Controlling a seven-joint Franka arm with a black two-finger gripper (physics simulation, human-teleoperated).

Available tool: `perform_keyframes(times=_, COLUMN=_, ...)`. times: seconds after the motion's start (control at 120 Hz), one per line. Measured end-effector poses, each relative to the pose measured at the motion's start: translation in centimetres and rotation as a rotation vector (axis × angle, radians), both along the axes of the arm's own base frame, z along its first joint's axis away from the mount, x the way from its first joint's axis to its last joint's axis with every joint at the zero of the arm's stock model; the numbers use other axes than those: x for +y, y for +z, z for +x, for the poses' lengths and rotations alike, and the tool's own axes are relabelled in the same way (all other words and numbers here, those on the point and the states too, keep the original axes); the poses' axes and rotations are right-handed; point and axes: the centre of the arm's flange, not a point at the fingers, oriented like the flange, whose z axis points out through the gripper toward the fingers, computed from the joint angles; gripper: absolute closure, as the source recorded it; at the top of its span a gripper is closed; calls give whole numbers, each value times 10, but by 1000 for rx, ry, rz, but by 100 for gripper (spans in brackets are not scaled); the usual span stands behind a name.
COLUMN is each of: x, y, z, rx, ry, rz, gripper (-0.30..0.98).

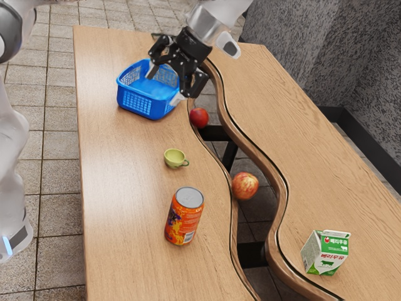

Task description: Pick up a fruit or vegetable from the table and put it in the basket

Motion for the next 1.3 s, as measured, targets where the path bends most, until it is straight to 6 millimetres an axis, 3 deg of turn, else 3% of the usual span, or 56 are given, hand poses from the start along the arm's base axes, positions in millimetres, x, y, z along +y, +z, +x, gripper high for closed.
perform_keyframes(times=0.1, x=-8, y=19, z=11, rx=-151, ry=227, rz=44, gripper=0)
perform_keyframes(times=0.2, x=-33, y=36, z=11, rx=-243, ry=379, rz=61, gripper=0)
perform_keyframes(times=0.275, x=-36, y=42, z=70, rx=-307, ry=532, rz=77, gripper=0)
perform_keyframes(times=0.367, x=-43, y=0, z=131, rx=-287, ry=663, rz=121, gripper=0)
perform_keyframes(times=0.408, x=-52, y=-38, z=148, rx=-236, ry=693, rz=150, gripper=0)
perform_keyframes(times=0.458, x=-43, y=-84, z=170, rx=-189, ry=745, rz=179, gripper=0)
perform_keyframes(times=0.525, x=-35, y=-122, z=192, rx=-174, ry=809, rz=193, gripper=0)
perform_keyframes(times=0.65, x=-35, y=-163, z=215, rx=-184, ry=889, rz=197, gripper=0)
perform_keyframes(times=0.833, x=-25, y=-201, z=215, rx=-176, ry=989, rz=189, gripper=0)
perform_keyframes(times=1.05, x=-20, y=-209, z=222, rx=-216, ry=997, rz=152, gripper=0)
perform_keyframes(times=1.183, x=-18, y=-228, z=214, rx=-221, ry=960, rz=152, gripper=0)
perform_keyframes(times=1.3, x=-19, y=-232, z=212, rx=-244, ry=936, rz=132, gripper=0)
